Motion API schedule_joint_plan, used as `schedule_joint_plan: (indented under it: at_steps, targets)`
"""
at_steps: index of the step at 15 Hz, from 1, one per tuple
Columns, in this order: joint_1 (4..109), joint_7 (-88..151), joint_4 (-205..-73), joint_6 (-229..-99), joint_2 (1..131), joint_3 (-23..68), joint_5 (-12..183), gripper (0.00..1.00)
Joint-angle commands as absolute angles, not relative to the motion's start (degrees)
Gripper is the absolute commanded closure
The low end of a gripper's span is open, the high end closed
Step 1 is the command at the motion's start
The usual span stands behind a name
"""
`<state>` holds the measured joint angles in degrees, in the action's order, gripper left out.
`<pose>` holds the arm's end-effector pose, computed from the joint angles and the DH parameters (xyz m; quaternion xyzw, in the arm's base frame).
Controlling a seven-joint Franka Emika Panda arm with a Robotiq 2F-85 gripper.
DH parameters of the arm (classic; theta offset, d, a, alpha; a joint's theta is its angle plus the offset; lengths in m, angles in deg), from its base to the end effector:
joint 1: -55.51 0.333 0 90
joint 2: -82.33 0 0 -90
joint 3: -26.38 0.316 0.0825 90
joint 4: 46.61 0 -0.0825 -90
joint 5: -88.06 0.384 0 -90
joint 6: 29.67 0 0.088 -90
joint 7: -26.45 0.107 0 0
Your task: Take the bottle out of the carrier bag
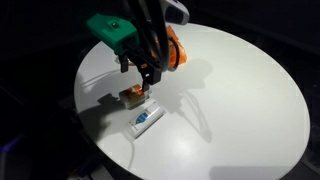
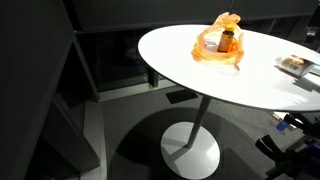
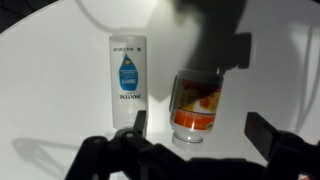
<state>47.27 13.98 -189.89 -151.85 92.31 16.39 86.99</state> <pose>0.4069 -0.1337 0.3321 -0.9943 0.0415 0.0926 0.0332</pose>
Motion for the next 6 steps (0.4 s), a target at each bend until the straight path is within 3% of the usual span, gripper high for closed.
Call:
schedule_joint_plan:
  at_steps: [1, 6]
  targets:
    - [47.90, 14.69, -188.49, -148.60, 93.78, 16.93, 88.28, 0.00]
    - [48.02, 14.00, -188.92, -149.66, 93.18, 16.93, 87.62, 0.00]
